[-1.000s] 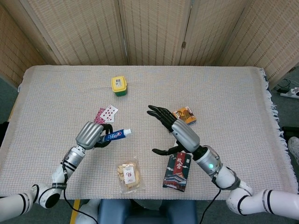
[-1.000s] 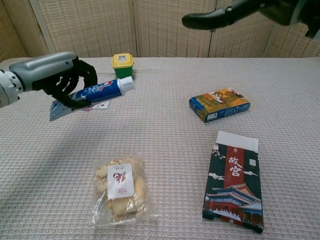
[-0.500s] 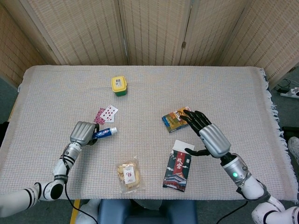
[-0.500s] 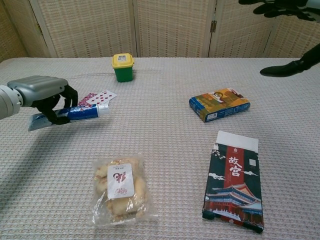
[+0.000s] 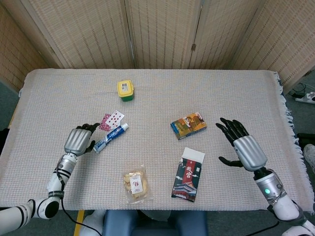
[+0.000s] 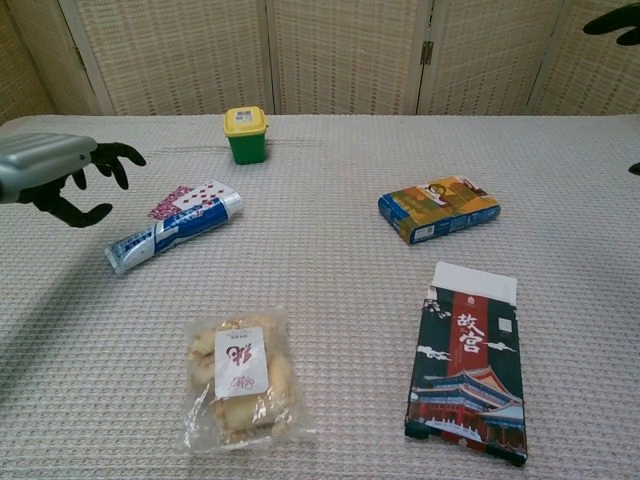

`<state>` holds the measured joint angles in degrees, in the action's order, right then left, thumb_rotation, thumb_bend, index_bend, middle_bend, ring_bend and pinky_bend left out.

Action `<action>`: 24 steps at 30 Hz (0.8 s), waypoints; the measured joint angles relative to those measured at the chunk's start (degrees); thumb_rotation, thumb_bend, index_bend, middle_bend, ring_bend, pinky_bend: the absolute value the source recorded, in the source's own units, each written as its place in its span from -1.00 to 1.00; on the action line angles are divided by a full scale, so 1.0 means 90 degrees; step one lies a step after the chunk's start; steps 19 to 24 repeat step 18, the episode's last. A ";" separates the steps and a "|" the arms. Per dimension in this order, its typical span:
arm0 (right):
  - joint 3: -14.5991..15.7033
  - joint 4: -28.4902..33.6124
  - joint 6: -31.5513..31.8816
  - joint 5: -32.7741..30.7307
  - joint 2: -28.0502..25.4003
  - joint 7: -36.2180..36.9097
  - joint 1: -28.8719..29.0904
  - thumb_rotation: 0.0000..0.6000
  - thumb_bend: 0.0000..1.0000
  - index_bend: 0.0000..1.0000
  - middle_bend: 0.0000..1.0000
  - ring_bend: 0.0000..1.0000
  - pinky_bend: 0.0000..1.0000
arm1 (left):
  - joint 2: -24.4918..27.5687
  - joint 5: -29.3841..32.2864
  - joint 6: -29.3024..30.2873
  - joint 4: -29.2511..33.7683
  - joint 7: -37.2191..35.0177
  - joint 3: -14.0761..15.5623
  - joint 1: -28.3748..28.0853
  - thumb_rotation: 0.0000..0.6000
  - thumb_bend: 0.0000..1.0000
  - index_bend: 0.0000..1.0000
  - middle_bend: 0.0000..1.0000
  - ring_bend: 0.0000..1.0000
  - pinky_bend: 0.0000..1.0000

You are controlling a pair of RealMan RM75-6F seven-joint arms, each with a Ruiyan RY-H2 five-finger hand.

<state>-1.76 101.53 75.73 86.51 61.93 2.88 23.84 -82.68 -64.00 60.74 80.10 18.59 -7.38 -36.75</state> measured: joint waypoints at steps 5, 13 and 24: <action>0.0089 -0.0088 0.0274 -0.0112 -0.0105 -0.0213 -0.0380 1.00 -0.46 -1.00 -1.00 -1.00 -1.00 | 0.0494 -0.0308 0.0638 0.0485 -0.0389 0.0068 0.0468 1.00 0.10 -0.57 -0.37 -0.52 -0.33; 0.0177 -0.0229 0.0838 -0.0174 -0.0104 -0.0351 -0.0963 1.00 -0.46 -1.00 -1.00 -1.00 -1.00 | 0.1220 -0.0693 0.1686 0.1112 -0.0898 0.0230 0.1364 1.00 0.10 -0.57 -0.37 -0.52 -0.40; 0.0231 -0.0390 0.1028 -0.0144 -0.0099 -0.0103 -0.1250 1.00 -0.46 -1.00 -1.00 -1.00 -1.00 | 0.1492 -0.1011 0.2278 0.1354 -0.1079 0.0413 0.1893 1.00 0.10 -0.56 -0.37 -0.52 -0.42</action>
